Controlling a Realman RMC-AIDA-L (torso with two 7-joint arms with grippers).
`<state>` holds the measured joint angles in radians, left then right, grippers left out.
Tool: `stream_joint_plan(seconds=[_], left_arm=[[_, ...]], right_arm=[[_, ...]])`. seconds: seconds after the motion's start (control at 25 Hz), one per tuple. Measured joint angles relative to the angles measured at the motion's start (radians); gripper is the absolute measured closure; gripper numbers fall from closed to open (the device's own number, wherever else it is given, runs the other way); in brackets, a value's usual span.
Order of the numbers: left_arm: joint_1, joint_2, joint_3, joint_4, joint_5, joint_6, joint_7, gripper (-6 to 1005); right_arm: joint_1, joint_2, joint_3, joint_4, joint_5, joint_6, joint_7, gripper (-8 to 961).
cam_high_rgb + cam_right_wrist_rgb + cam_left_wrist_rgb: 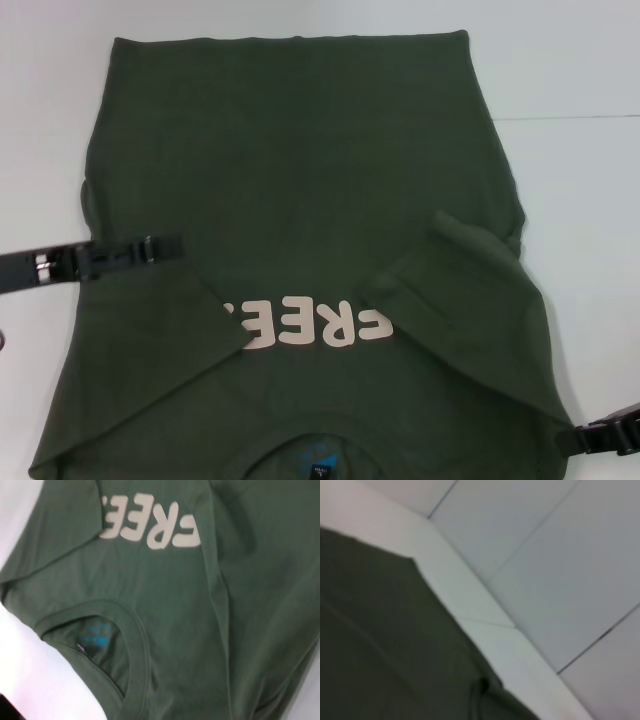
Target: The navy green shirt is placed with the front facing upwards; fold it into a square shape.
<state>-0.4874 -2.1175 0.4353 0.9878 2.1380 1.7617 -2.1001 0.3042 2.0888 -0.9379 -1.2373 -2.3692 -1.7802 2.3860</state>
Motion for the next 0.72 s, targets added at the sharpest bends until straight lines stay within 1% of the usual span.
stream_joint_plan(seconds=[0.2, 0.36, 0.48, 0.64, 0.68, 0.72], left_arm=[[0.001, 0.003, -0.028, 0.011, 0.127, 0.0, -0.091, 63], [-0.002, 0.006, -0.025, 0.076, 0.243, 0.033, -0.222, 63], [-0.013, 0.017, -0.032, 0.15, 0.326, 0.086, -0.315, 63], [-0.017, 0.038, -0.039, 0.229, 0.36, 0.158, -0.428, 62], [-0.017, 0.044, -0.04, 0.256, 0.392, 0.176, -0.471, 62], [-0.017, 0.044, -0.04, 0.256, 0.392, 0.176, -0.471, 62]], right_arm=[[0.003, 0.003, 0.079, -0.013, 0.002, -0.041, -0.072, 923], [0.003, 0.003, 0.103, -0.013, 0.012, -0.047, -0.09, 923], [0.003, 0.001, 0.115, -0.013, 0.031, -0.057, -0.104, 923], [0.002, 0.004, 0.126, -0.009, 0.057, -0.071, -0.134, 922], [0.002, 0.004, 0.128, -0.006, 0.065, -0.071, -0.141, 922], [0.001, 0.005, 0.129, -0.002, 0.071, -0.071, -0.147, 922]])
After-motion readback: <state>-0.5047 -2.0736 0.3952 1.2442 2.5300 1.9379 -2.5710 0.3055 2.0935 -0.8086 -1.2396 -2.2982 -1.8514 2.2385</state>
